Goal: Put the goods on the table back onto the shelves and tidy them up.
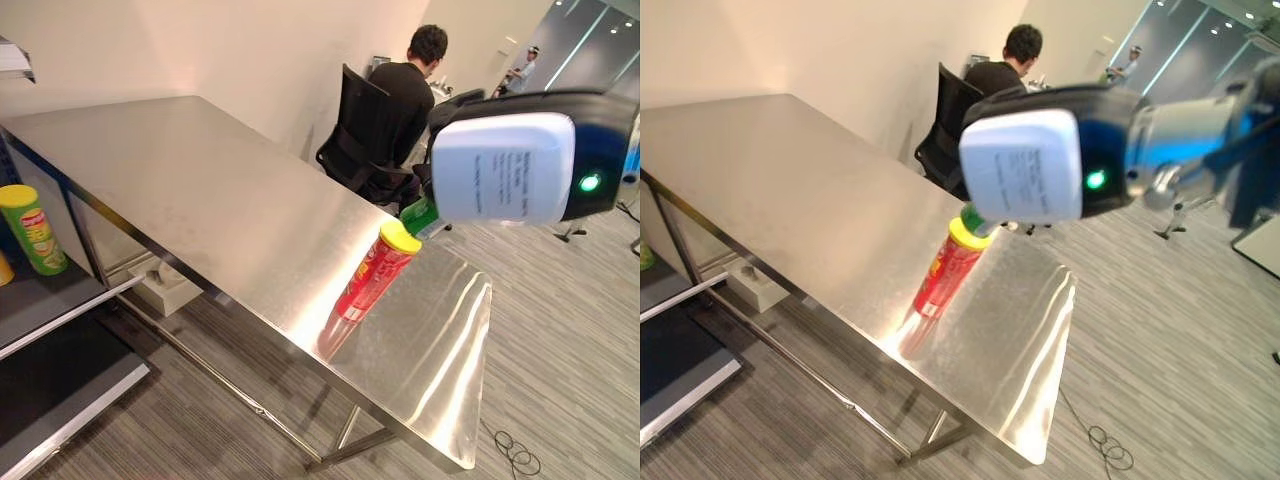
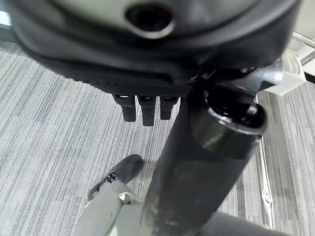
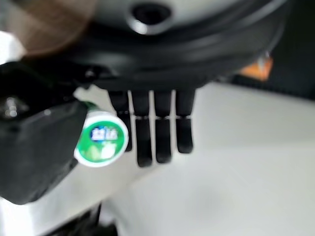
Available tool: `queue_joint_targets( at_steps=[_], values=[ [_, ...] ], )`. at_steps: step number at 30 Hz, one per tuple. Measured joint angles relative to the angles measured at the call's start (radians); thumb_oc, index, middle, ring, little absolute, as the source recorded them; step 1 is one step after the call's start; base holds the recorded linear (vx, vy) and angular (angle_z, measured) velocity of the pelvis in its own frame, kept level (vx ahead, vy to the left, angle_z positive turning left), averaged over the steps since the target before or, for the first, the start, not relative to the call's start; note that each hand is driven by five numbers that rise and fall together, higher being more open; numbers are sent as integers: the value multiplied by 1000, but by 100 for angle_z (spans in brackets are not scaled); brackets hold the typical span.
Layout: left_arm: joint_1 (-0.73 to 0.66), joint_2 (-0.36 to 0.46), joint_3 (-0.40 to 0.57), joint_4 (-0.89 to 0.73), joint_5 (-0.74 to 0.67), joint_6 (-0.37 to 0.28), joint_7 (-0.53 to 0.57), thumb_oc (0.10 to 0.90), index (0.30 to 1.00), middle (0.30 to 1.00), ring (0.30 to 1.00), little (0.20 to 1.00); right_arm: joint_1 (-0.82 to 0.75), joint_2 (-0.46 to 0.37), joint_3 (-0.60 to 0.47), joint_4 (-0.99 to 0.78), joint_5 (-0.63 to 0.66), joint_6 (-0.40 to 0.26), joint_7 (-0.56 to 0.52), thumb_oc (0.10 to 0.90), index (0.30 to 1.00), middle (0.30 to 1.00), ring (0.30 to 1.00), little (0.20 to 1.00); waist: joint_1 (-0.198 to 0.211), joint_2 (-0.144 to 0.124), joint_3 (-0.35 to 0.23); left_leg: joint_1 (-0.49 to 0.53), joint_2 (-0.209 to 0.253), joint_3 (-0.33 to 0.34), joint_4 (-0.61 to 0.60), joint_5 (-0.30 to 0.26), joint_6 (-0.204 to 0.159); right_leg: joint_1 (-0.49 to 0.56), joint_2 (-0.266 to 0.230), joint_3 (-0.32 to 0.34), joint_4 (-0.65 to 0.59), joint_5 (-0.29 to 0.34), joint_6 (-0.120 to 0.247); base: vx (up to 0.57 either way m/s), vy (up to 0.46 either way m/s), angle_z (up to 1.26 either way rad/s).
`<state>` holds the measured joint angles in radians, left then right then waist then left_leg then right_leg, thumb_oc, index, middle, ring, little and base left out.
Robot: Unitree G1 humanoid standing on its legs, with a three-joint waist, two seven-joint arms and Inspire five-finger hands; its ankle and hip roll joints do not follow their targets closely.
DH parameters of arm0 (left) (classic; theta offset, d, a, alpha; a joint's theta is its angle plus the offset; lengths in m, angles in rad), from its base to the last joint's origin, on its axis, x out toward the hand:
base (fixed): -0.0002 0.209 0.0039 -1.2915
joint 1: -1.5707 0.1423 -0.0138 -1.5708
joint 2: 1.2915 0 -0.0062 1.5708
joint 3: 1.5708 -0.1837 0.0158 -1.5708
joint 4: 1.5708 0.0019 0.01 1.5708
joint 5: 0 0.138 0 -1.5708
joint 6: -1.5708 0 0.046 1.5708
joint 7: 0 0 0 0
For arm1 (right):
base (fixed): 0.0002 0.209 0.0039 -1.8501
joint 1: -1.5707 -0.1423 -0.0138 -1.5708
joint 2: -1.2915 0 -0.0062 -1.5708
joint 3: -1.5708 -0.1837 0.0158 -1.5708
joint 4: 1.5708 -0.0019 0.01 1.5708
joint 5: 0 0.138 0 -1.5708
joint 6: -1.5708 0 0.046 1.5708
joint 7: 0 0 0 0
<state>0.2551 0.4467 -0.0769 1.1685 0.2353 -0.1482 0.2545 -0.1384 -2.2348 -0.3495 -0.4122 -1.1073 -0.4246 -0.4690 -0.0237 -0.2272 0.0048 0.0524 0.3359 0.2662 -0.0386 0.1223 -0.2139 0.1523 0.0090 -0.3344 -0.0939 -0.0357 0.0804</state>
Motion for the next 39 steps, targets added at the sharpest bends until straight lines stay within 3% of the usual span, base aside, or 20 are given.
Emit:
queue_joint_targets(
  at_steps=[6,7,10,16,17,20,22,23,25,26,27,29,30,31,32,34,36,37,38,39],
  values=[
    [-8,-44,-45,-6,4,1,10,800,900,900,900,900,-17,-6,-108,-129,32,-4,-44,400,300,300,300,300,40,72,44,-32,1,-2,28,1,0,12,2,-31,0,-2,-7,-47,21,20],
    [-16,-58,-59,-2,5,1,23,800,900,900,900,900,-20,-6,-153,-144,32,-4,-52,400,300,300,300,300,28,90,50,-44,0,-2,30,3,-2,12,2,-51,0,-3,-8,-24,34,31],
    [-19,-75,-59,1,5,1,28,800,900,900,900,900,-26,-18,-183,-152,43,-4,-85,400,300,300,300,300,38,105,51,-60,-2,-2,32,4,-2,14,2,-62,0,-6,-9,6,-15,19],
    [-27,-81,-58,1,5,0,48,800,900,900,900,900,-27,-18,-229,-211,55,-1,-112,400,300,300,300,300,39,83,48,-75,-12,53,67,23,9,19,-4,-82,1,-9,-16,-126,-23,11],
    [-38,-80,-60,1,6,0,49,800,900,900,900,900,-27,-18,-242,-236,59,-1,-120,400,300,300,300,300,34,76,51,-86,-26,81,70,49,26,22,-16,-97,2,-12,-21,-78,41,32],
    [-67,-75,-80,1,12,0,74,800,900,900,900,900,-25,-19,-274,-277,68,-2,-131,400,300,300,300,300,31,80,59,-94,-27,91,65,74,29,11,-31,-131,36,-37,-43,-47,75,24],
    [-65,-70,-95,1,25,1,84,800,900,900,900,900,16,-10,-320,-283,75,-2,-139,400,300,300,300,300,30,62,62,-95,-11,110,135,13,51,-1,-57,-131,67,-47,-62,-51,174,-21],
    [-41,-63,-124,1,52,3,85,800,900,900,900,900,69,-9,-348,-287,83,-3,-138,400,300,300,300,300,10,42,65,-93,28,135,294,-48,42,8,-90,-121,89,-51,-62,-83,310,-30],
    [-24,-54,-170,0,94,15,93,800,900,900,900,900,90,-1,-364,-310,87,-4,-137,400,300,300,300,300,-16,58,61,-79,91,135,359,-34,-2,8,-113,-124,119,-49,-60,-82,335,-9],
    [-23,-50,-185,2,101,24,93,800,900,900,900,900,103,3,-361,-319,92,-4,-138,400,300,300,300,300,-28,81,59,-64,110,135,337,21,-6,4,-127,-125,141,-50,-57,-73,355,14],
    [-28,-47,-195,-2,101,23,94,800,900,900,900,900,134,4,-361,-326,93,-5,-136,400,300,300,300,300,-31,95,49,-53,84,122,302,18,-20,-11,-163,-126,173,-51,-43,-71,408,42],
    [-47,-40,-204,-11,102,22,103,800,900,900,900,900,145,4,-353,-331,101,-6,-135,400,300,300,300,300,-60,108,36,-33,6,117,216,-10,38,-51,-238,-126,271,-34,-13,-53,385,94],
    [-77,-37,-245,-28,105,23,105,800,900,900,900,900,144,11,-333,-320,121,-5,-128,400,300,300,300,300,-82,140,31,-6,-36,100,115,-48,100,-119,-287,-125,424,-39,33,-92,470,120],
    [-74,-27,-261,-53,117,21,106,800,900,900,900,900,136,5,-336,-315,131,-5,-120,400,300,300,300,300,-90,149,16,-14,-46,83,87,-70,122,-130,-276,-112,376,-88,98,-76,385,108],
    [-81,-10,-262,-64,125,18,105,800,900,900,900,900,134,6,-348,-304,143,-3,-119,400,300,300,300,300,-92,138,10,-30,-58,58,78,-79,110,-129,-266,-102,261,-75,98,-103,360,60],
    [-108,37,-264,-77,141,23,101,800,900,900,900,900,140,22,-396,-283,152,4,-105,400,300,300,300,300,-103,91,-4,-78,-88,32,96,-106,65,-128,-267,-109,103,75,100,-117,347,70],
    [-129,50,-323,-101,184,13,82,800,900,900,900,900,141,46,-357,-267,159,14,-96,400,300,300,300,300,-84,86,-10,-72,-117,17,42,-89,49,-94,-294,-138,96,100,102,-219,505,83],
    [-130,58,-378,-120,212,6,78,800,900,900,900,900,144,45,-344,-268,157,14,-88,400,300,300,300,300,-86,83,-14,-67,-145,21,2,-99,52,-98,-324,-154,105,103,106,-273,637,82],
    [-151,68,-448,-133,268,-4,70,800,900,900,900,900,147,22,-334,-269,157,18,-77,400,300,300,300,300,-100,79,-7,-92,-207,19,-1,-78,89,-115,-383,-185,132,124,116,-237,554,70],
    [-158,71,-471,-163,313,-5,63,800,900,900,900,900,201,-15,-317,-275,148,22,-55,400,300,300,300,300,-95,98,7,-91,-244,16,-15,-66,123,-126,-415,-197,132,198,84,-217,506,59]
  ],
)
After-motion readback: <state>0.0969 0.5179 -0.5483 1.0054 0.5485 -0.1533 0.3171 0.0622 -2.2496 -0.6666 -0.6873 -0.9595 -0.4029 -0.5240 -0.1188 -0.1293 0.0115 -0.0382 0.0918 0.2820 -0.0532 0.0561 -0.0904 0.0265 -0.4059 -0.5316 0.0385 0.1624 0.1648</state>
